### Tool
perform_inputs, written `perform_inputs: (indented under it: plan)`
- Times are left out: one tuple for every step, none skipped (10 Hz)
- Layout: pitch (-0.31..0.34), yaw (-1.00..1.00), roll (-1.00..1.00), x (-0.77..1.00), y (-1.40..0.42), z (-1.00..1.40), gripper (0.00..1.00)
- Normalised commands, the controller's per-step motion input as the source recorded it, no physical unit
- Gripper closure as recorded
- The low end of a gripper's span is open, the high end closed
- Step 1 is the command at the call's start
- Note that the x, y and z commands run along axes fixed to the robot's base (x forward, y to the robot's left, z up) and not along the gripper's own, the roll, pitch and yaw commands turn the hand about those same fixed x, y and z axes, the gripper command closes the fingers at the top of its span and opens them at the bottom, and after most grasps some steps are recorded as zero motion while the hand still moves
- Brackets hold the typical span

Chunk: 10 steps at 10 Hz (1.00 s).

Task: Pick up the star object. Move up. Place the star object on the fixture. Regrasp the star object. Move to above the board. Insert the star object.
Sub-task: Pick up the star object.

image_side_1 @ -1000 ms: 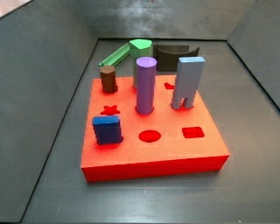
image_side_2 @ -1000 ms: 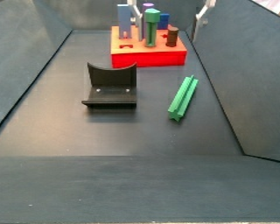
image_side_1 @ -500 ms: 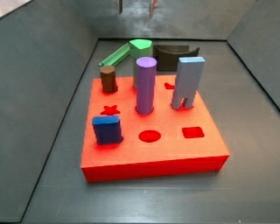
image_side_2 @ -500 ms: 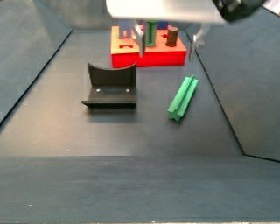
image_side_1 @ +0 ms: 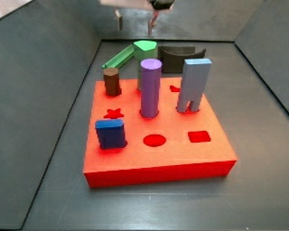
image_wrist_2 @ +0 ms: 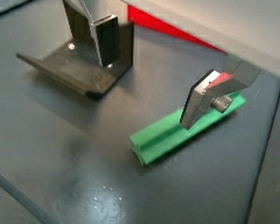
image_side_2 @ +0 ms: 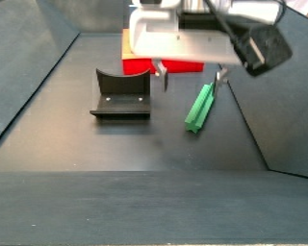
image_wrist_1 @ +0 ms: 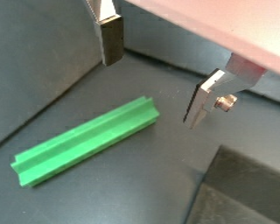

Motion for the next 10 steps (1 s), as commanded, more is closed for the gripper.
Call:
perform_inputs:
  plan:
    - [-0.09,-0.07,-0.09,-0.06,0.07,-0.93,0.0]
    - [-0.049,-0.27,-0.17,-0.03,0.19,-0.8,0.0]
    - [0.0,-0.35,-0.21,-0.01,0.31,-0.67,0.0]
    - [-0.074,-0.26,-0.18,-0.1,0.17,-0.63,0.0]
    - [-0.107,-0.01,-0.08,-0.01,0.0,-0.12,0.0]
    - [0.0,0.0,0.0,0.0,0.0,-0.09,0.0]
    - [-0.033,-0.24,-0.03,-0.13,-0.07,-0.11,0.0]
    - [-0.027,-0.07,-0.06,0.0,0.0,0.0,0.0]
    - [0.0,0.0,0.0,0.0,0.0,-0.05,0.0]
    - [-0.077,-0.01,-0.04,-0.15,0.0,-0.31,0.0]
